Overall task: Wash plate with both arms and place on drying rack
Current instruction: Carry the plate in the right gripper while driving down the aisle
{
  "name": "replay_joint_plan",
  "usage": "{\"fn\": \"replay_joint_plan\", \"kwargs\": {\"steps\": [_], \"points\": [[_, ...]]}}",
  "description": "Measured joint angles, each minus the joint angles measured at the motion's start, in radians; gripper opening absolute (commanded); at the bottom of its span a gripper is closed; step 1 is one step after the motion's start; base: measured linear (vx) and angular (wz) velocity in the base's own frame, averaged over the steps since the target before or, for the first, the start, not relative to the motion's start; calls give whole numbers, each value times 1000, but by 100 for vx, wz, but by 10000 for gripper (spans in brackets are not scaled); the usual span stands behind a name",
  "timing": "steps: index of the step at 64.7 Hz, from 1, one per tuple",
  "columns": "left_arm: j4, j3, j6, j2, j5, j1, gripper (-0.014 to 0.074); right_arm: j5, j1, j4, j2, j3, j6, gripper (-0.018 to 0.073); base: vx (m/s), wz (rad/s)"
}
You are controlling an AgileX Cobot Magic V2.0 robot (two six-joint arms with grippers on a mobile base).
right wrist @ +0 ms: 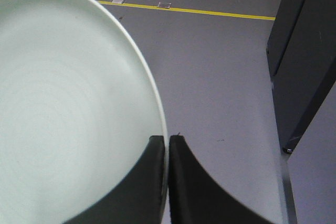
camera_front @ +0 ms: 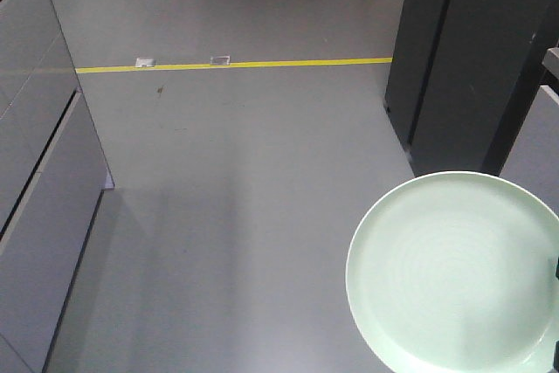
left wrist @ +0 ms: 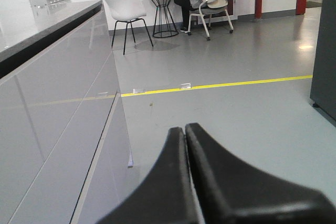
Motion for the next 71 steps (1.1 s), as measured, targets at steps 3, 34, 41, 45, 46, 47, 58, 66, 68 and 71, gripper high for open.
{"fn": "replay_joint_plan", "kwargs": {"steps": [3,34,41,45,46,47,58,66,68,71], "points": [[0,0,0,0,0,0,-6,0,0,0,0,0,0,-1,23,-11],[0,0,0,0,0,0,-6,0,0,0,0,0,0,-1,19,-28],[0,0,0,0,0,0,-6,0,0,0,0,0,0,-1,15,-39],[0,0,0,0,0,0,-6,0,0,0,0,0,0,-1,14,-38],[0,0,0,0,0,0,-6,0,0,0,0,0,0,-1,14,-37],[0,0,0,0,0,0,-6,0,0,0,0,0,0,-1,14,-37],[0,0,0,0,0,0,-6,0,0,0,0,0,0,-1,13,-37],[0,0,0,0,0,0,-6,0,0,0,0,0,0,-1,12,-36],[0,0,0,0,0,0,-6,0,0,0,0,0,0,-1,11,-35],[0,0,0,0,0,0,-6,0,0,0,0,0,0,-1,10,-35]]}}
